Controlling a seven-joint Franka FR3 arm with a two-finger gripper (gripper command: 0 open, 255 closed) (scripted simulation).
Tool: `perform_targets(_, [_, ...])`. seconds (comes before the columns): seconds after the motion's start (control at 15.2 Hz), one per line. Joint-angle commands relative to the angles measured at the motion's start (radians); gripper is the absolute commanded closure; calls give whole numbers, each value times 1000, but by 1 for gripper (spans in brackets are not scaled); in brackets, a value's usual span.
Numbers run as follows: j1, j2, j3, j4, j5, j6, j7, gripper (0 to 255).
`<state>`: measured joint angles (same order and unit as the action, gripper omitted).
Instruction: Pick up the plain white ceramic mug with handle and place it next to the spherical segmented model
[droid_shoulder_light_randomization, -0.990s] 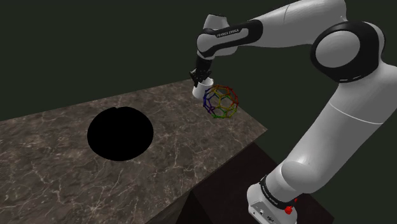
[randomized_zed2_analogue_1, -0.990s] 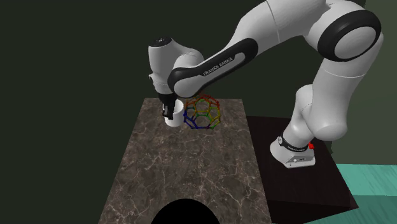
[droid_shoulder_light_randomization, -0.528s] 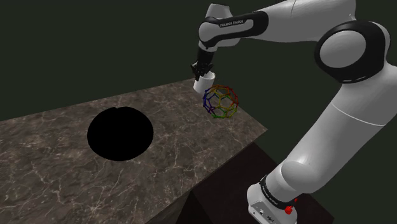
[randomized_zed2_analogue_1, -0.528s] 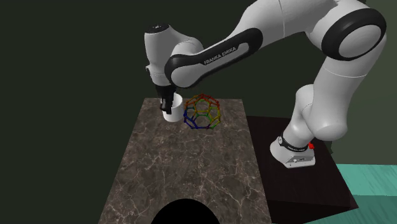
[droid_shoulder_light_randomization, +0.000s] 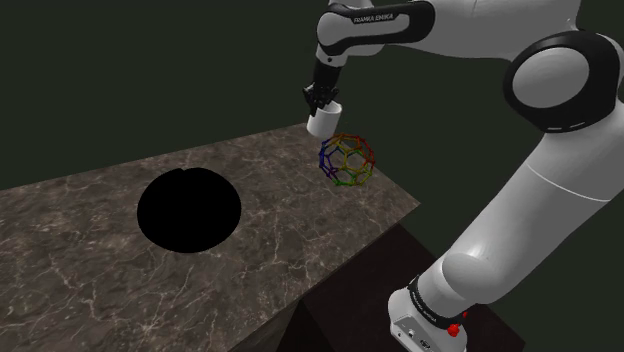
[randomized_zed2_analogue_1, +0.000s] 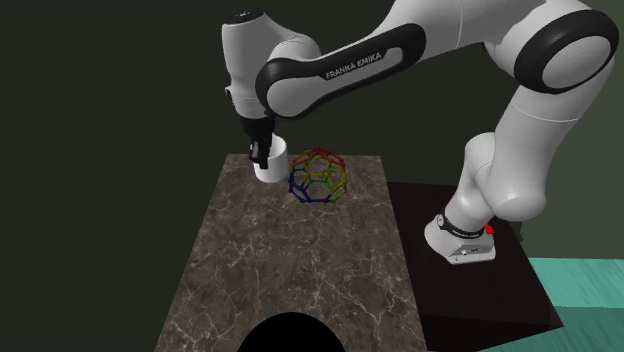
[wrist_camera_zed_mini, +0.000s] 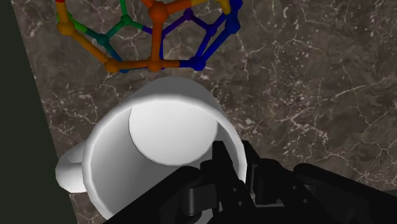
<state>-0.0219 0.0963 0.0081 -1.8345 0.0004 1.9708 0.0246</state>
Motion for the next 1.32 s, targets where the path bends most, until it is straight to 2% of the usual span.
perform_targets(0.0, [0, -3, 0, 22, 0, -25, 1, 255])
perform_targets(1.12, [0, -6, 0, 248, 0, -254, 1, 255])
perform_targets(1.19, [0, -6, 0, 251, 0, -256, 1, 255])
perform_targets(1.25, [8, -41, 6, 205, 0, -247, 14, 255])
